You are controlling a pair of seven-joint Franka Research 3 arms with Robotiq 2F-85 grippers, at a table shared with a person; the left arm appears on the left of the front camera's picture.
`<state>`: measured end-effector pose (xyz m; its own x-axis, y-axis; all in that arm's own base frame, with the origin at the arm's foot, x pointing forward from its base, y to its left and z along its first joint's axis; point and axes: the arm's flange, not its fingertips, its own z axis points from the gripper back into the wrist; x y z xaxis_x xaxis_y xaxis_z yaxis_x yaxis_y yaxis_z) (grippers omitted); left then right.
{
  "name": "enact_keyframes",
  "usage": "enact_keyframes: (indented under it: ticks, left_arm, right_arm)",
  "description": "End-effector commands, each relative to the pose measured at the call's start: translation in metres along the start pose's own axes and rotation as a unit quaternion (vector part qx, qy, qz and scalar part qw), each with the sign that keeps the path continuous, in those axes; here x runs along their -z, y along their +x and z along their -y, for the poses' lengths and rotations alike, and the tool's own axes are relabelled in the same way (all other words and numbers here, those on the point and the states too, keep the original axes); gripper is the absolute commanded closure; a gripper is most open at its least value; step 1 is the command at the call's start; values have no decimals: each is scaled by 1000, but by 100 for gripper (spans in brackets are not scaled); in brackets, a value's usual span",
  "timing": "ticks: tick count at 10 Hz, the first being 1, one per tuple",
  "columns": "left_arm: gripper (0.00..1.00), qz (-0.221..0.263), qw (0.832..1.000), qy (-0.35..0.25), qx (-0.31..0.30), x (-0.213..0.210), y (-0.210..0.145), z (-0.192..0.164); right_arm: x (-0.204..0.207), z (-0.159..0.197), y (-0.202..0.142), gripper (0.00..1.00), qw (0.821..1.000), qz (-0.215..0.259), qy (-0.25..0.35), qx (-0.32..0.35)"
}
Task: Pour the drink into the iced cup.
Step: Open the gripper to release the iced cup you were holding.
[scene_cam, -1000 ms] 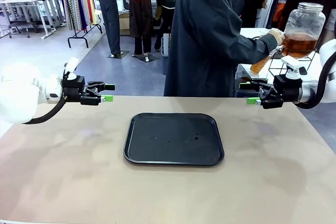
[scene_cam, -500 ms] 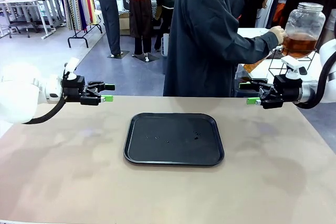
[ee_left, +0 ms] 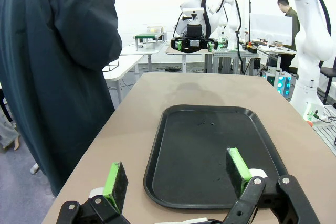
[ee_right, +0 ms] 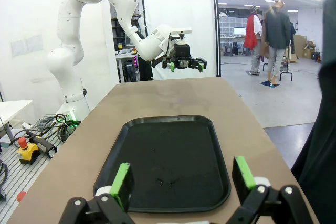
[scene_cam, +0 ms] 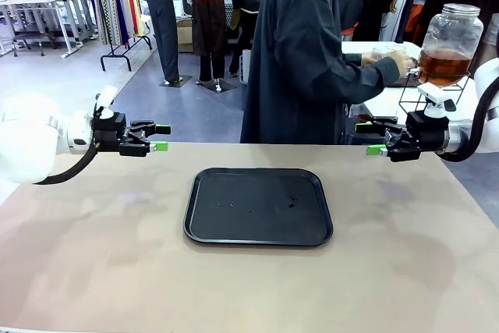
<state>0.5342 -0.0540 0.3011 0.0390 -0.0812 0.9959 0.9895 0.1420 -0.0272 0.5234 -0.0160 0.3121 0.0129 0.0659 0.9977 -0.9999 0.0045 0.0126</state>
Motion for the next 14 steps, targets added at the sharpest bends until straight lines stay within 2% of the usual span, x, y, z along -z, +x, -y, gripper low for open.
enact_keyframes:
  ticks: [1,14]
  left_arm:
    - [0,0,1000,1,2,0,2,-1]
    - [0,0,1000,1,2,0,2,-1]
  right_arm:
    - [1,1,3,0,1000,-2,4,-1]
    - [1,1,3,0,1000,-2,4,-1]
